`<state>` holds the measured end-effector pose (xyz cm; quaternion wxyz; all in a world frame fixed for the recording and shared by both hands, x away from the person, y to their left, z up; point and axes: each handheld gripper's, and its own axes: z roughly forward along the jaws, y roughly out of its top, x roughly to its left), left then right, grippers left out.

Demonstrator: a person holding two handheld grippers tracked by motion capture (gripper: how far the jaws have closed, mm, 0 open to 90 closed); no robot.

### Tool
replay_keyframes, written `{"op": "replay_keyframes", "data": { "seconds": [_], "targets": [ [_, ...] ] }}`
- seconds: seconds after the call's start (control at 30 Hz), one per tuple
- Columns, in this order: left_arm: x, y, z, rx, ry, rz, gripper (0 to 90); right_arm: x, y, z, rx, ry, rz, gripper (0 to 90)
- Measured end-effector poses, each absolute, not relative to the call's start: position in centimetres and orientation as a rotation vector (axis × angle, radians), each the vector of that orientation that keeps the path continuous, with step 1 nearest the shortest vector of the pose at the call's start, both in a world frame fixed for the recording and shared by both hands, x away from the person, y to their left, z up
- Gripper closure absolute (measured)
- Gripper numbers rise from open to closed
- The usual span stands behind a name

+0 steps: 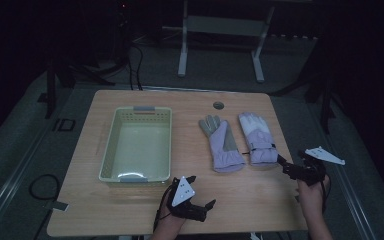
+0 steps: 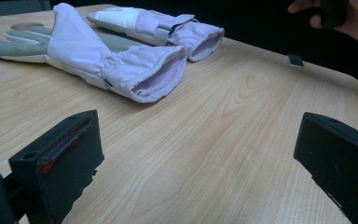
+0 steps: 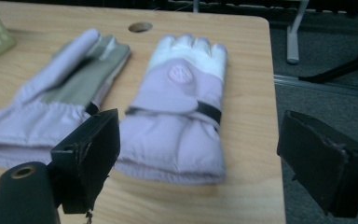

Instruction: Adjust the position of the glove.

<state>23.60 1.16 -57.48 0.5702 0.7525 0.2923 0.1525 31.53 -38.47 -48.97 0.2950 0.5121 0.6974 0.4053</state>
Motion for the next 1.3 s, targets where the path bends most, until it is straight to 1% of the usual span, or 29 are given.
{"op": "replay_keyframes", "data": {
  "seconds": [0.63, 0.9, 1.13, 1.23, 1.3],
  "targets": [
    [23.6, 1.2, -57.5, 1.765, 0.687, 0.356, 1.4, 33.5, -35.5, -44.7, 1.272, 1.889, 1.132, 13.4],
    [23.6, 1.2, -57.5, 1.765, 0.685, 0.355, 1.3, 34.5, -33.3, -42.1, 1.194, 1.900, 1.136, 12.9],
    [23.6, 1.2, -57.5, 1.766, 0.678, 0.351, 1.3, 35.1, -31.1, -40.8, 1.117, 1.891, 1.101, 11.5],
    [23.6, 1.2, -57.5, 1.766, 0.677, 0.351, 1.4, 35.6, -30.5, -40.7, 1.162, 1.931, 1.125, 14.3],
    [23.6, 1.2, -57.5, 1.766, 0.677, 0.350, 1.3, 36.1, -30.0, -40.7, 1.207, 1.947, 1.149, 13.9]
  ]
}}
